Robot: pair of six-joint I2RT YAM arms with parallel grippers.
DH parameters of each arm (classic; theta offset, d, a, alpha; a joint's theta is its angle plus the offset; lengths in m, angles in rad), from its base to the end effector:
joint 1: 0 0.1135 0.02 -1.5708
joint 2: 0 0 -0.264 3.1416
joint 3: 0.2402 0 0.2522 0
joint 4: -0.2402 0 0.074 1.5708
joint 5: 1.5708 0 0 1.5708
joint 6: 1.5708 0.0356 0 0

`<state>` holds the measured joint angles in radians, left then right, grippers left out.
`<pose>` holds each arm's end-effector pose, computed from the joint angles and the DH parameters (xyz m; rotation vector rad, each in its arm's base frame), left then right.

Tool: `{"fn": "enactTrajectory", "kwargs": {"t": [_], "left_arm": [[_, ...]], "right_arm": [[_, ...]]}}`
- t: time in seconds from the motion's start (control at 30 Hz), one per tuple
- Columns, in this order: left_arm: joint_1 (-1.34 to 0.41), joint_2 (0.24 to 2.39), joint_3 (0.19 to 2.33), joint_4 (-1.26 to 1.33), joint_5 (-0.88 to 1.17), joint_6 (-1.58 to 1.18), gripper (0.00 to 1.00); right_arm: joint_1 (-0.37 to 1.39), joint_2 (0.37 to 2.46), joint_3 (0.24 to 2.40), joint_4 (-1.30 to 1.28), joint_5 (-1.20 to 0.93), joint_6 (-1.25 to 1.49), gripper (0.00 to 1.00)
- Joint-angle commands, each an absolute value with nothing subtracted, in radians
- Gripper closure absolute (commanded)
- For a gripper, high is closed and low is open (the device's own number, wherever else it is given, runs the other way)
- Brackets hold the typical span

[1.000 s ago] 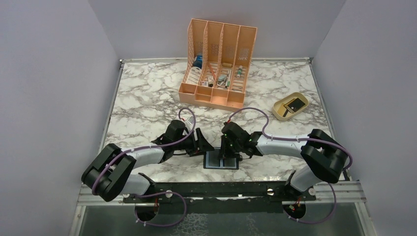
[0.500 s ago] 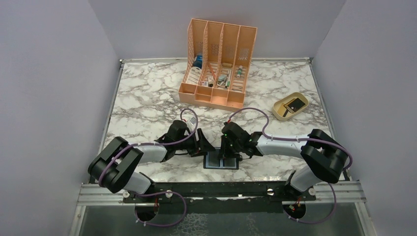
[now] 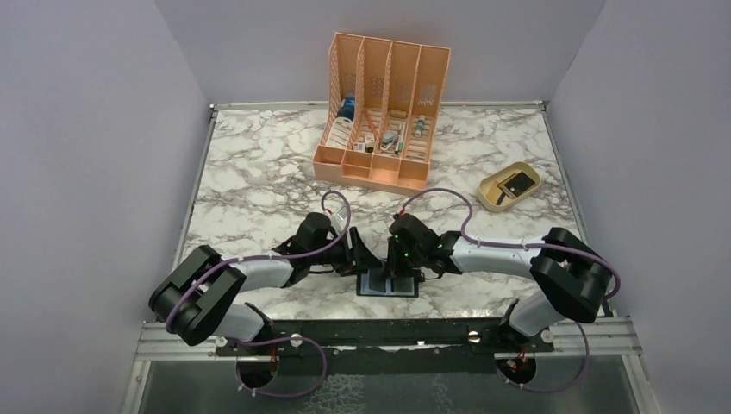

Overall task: Put the credit cards into the card holder
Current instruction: Turn over the card slot in the card holder.

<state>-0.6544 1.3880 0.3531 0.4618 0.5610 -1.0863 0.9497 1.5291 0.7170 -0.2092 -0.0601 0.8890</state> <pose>0.1759 -0.1588 0.1366 -0.1511 2.5051 -1.4931 0.1602 0.2275 0.1474 -0.1078 2.7753 0.6731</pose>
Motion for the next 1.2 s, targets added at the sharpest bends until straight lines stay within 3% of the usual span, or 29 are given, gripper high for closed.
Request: {"fn": "enactTrajectory", "kwargs": {"t": [0.0, 0.5, 1.17], "left_arm": [[-0.67, 1.348, 0.363, 0.491, 0.575, -1.109, 0.49], [-0.71, 1.373, 0.395, 0.491, 0.555, -1.115, 0.63], [-0.814, 1.48, 0.505, 0.491, 0.522, -1.083, 0.56]], "right_arm": [[0.957, 1.499, 0.732, -0.243, 0.001, 0.869, 0.86], [0.957, 1.32, 0.735, -0.389, 0.155, 0.873, 0.78], [0.957, 0.995, 0.683, -0.551, 0.338, 0.919, 0.76]]}}
